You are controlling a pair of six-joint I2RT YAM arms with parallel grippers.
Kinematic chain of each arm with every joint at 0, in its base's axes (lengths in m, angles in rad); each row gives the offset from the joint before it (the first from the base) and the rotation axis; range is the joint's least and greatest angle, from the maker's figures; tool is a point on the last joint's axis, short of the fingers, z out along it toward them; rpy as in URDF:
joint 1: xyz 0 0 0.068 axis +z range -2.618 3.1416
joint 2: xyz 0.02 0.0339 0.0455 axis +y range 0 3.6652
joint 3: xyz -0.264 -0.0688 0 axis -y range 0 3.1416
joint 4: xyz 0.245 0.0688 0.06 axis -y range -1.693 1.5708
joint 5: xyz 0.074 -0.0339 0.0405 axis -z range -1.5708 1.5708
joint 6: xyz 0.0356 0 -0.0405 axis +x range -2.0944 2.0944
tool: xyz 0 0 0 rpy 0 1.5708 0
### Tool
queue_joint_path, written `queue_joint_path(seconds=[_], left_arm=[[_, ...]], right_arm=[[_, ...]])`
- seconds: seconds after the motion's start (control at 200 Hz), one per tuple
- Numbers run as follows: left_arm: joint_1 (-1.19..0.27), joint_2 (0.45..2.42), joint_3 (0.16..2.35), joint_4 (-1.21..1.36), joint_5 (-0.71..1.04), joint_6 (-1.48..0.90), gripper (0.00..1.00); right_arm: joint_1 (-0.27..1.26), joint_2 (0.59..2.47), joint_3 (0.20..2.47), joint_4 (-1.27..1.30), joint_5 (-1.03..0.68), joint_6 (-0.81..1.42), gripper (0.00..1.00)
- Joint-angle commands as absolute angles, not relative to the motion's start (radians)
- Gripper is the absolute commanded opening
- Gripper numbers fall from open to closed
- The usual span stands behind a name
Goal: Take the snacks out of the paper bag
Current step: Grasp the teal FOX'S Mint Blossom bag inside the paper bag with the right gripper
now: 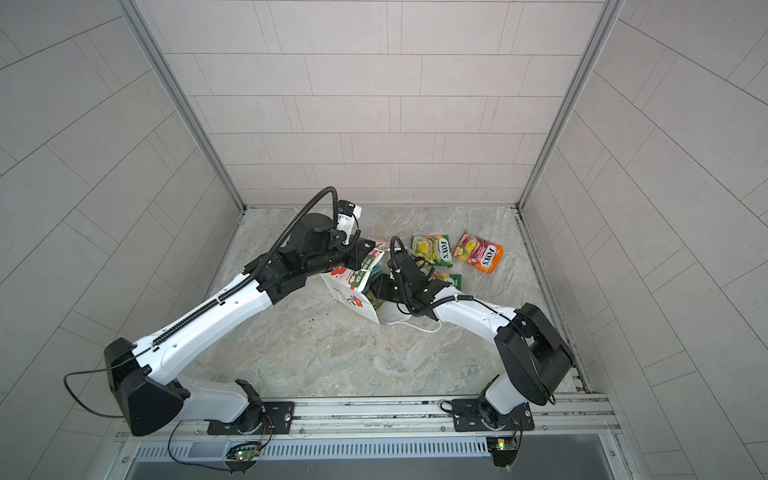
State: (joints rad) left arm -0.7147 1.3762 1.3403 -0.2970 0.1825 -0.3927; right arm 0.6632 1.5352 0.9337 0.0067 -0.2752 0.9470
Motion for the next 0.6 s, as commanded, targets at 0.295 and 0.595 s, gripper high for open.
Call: queue_joint_path(seconds=[0.295, 0.595], left_arm=[[-0.717, 1.370, 1.371, -0.295, 0.183, -0.387, 0.00], [-0.717, 1.368, 1.368, -0.299, 0.175, -0.385, 0.00]], right_arm=[[0.668, 1.637, 1.019, 0.005, -0.245, 0.996, 0.34], [0.666, 1.684, 1.060, -0.068, -0.201, 0.976, 0.32]])
